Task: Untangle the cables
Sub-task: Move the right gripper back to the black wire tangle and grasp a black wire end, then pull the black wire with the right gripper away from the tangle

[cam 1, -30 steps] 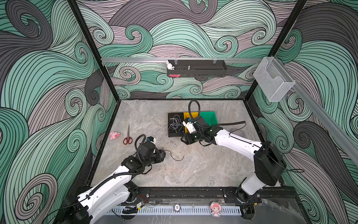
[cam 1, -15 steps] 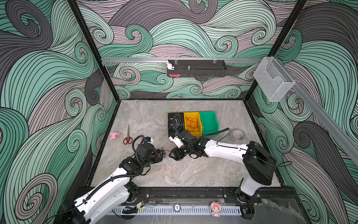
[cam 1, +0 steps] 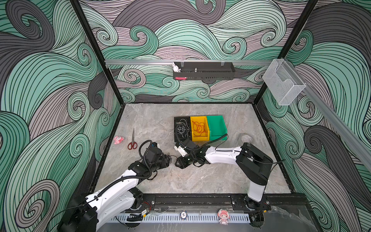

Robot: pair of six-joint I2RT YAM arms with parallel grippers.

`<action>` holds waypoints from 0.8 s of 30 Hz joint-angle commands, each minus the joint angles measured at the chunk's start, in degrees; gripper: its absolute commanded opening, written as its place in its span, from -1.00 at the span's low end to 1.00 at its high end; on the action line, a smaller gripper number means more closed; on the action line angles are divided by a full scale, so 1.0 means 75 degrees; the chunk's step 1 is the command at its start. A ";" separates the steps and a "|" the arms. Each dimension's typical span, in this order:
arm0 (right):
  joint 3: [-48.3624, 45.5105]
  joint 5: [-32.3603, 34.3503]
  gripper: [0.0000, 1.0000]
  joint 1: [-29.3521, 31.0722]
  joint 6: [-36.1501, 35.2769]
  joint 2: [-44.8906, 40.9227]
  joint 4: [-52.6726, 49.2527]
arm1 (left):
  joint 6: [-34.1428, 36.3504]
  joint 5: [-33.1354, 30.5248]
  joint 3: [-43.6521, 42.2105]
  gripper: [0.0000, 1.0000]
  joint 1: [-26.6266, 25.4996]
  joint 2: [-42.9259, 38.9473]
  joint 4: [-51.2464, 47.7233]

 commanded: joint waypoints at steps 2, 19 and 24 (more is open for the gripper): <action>-0.0043 0.0033 -0.34 0.0029 0.0082 0.0040 0.0092 | 0.0044 0.0065 -0.0080 0.15 0.0130 0.0299 0.0432; -0.0688 0.1233 -0.90 -0.0216 0.0091 -0.1373 -0.0574 | -0.0032 0.0112 -0.0353 -0.74 0.0377 0.0913 0.0842; -0.1113 0.1443 -0.93 -0.0569 0.0182 -0.1962 -0.0708 | -0.0050 0.0164 -0.0376 -1.00 0.0400 0.0789 0.0764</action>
